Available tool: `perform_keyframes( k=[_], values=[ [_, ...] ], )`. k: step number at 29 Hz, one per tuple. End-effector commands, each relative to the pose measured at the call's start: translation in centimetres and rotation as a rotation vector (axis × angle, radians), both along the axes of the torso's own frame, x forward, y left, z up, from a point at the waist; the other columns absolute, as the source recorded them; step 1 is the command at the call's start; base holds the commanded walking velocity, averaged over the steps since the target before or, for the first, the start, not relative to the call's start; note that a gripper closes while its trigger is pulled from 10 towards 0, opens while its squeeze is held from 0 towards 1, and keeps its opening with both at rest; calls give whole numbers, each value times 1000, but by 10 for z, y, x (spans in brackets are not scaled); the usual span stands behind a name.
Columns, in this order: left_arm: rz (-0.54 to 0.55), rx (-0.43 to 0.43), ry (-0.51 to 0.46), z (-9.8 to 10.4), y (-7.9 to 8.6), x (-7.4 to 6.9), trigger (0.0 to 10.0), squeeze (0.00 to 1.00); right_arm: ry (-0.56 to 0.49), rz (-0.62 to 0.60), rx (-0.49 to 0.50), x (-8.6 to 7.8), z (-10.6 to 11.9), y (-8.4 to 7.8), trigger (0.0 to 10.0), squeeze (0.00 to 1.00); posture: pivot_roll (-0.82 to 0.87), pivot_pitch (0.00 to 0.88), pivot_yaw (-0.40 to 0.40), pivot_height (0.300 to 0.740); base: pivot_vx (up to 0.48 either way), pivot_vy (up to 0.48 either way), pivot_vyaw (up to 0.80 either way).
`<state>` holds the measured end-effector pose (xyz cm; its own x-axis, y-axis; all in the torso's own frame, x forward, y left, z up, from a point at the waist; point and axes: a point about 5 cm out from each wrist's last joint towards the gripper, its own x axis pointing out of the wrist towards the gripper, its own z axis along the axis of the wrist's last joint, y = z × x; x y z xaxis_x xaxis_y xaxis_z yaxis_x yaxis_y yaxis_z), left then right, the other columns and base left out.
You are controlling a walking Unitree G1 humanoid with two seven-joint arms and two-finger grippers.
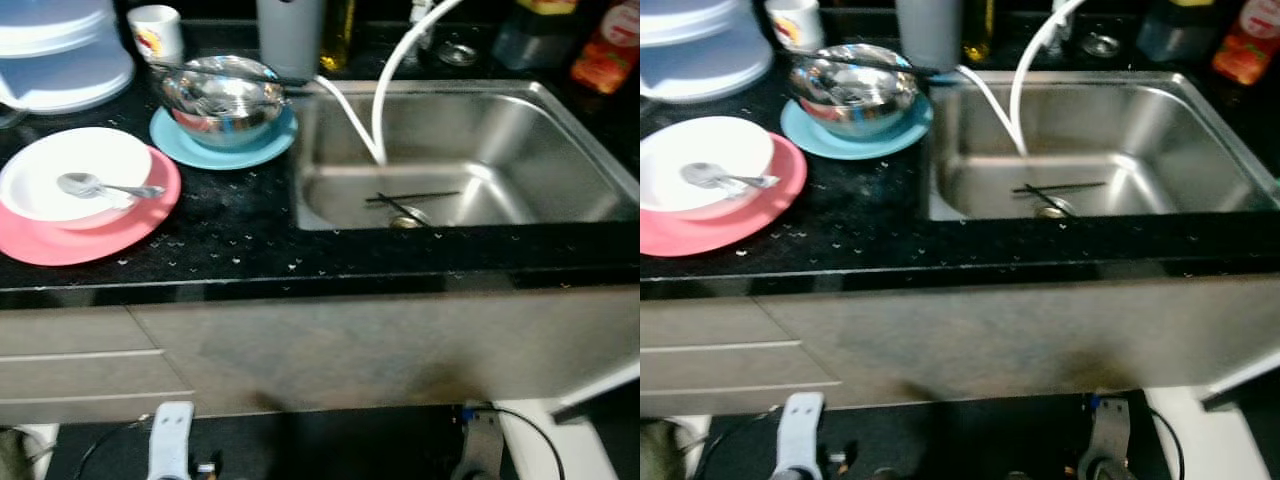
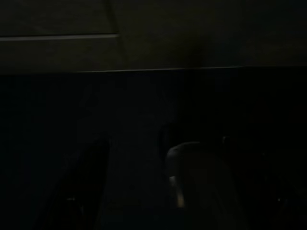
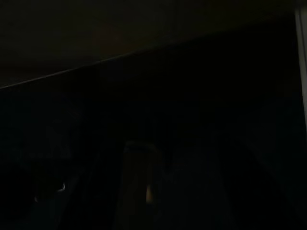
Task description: Kitchen organization
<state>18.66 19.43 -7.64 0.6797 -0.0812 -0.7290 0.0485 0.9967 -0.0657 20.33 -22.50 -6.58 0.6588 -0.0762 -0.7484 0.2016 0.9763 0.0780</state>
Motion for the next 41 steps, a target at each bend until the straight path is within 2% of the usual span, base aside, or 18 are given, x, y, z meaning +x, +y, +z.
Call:
perform_keyframes(
  k=[1, 10, 15, 17, 18, 20, 21, 23, 25, 28, 32, 33, 34, 35, 36, 38, 39, 41],
  values=[
    [-7, 17, 29, -4, 3, -9, 10000, 0, 33, 11, 2, -5, -4, 4, 10000, 0, 53, 128, 18, 740, 0, 0, 800],
    [-86, 41, 3, -1, 0, -3, 10000, 0, 35, 15, 5, -9, -4, -3, 10000, 0, 57, 113, 10, 740, 0, 0, 800],
    [-99, 37, -28, 0, -2, -2, 10000, 0, 64, 28, -27, -12, -6, -6, 10000, 0, 50, 86, 2, 740, 0, 0, 640],
    [-118, 10, -75, 7, -1, 8, 10000, 0, 87, 29, -48, -15, -7, -7, 10000, 0, 50, 77, -1, 740, 0, 0, 0],
    [-158, 14, -179, 26, 8, 34, 10000, 0, 94, 30, -50, -17, -8, -7, 10000, 0, 51, 70, -1, 740, 0, 0, 0],
    [-231, 36, -321, 57, 17, 67, 10000, 0, 100, 36, -48, -18, -9, -7, 10000, 0, 52, 61, -2, 740, 0, 0, 0],
    [-258, 47, -359, 66, 18, 76, 10000, 0, 102, 40, -47, -18, -9, -6, 10000, 0, 52, 61, -2, 740, 0, 0, 0],
    [-292, 53, -383, 71, 16, 80, 10000, 0, 105, 44, -50, -19, -9, -6, 10000, 0, 53, 59, -4, 740, 0, 0, 0],
    [-341, 34, -452, 84, 10, 91, 10000, 0, 105, 46, -52, -19, -9, -7, 10000, 0, 53, 61, -5, 740, 0, 0, 0],
    [-373, 15, -483, 91, 8, 95, 10000, 0, 104, 45, -50, -19, -10, -6, 10000, 0, 54, 68, -5, 740, 0, 0, 0],
    [-555, -105, -522, 104, -6, 95, 10000, 0, 104, 42, -49, -19, -10, -6, 10000, 0, 52, 74, -1, 740, 0, 0, 0],
    [-555, -105, -522, 104, -6, 95, 10000, 0, 104, 42, -49, -19, -10, -6, 10000, 0, 52, 74, -1, 740, 0, 0, 0],
    [-613, -136, -517, 106, -10, 92, 10000, 0, 104, 42, -50, -19, -10, -6, 10000, 0, 52, 78, -4, 740, 0, 0, 0],
    [-741, -206, -493, 111, -16, 83, 10000, 0, 105, 42, -51, -20, -10, -6, 10000, 0, 54, 82, -6, 740, 0, 0, 0],
    [-741, -206, -493, 111, -16, 83, 10000, 0, 105, 42, -51, -20, -10, -6, 10000, 0, 54, 82, -6, 740, 0, 0, 0],
    [-857, -271, -460, 116, -22, 72, 10000, 0, 106, 44, -51, -20, -10, -6, 10000, 0, 54, 83, -8, 740, 0, 0, 0],
    [-857, -271, -460, 116, -22, 72, 10000, 0, 106, 44, -51, -20, -10, -6, 10000, 0, 54, 83, -8, 740, 0, 0, 0],
    [-1033, -337, -413, 132, -30, 56, 10000, 0, 107, 45, -52, -20, -10, -6, 10000, 0, 56, 86, -9, 740, 0, 0, 0]
  ],
)
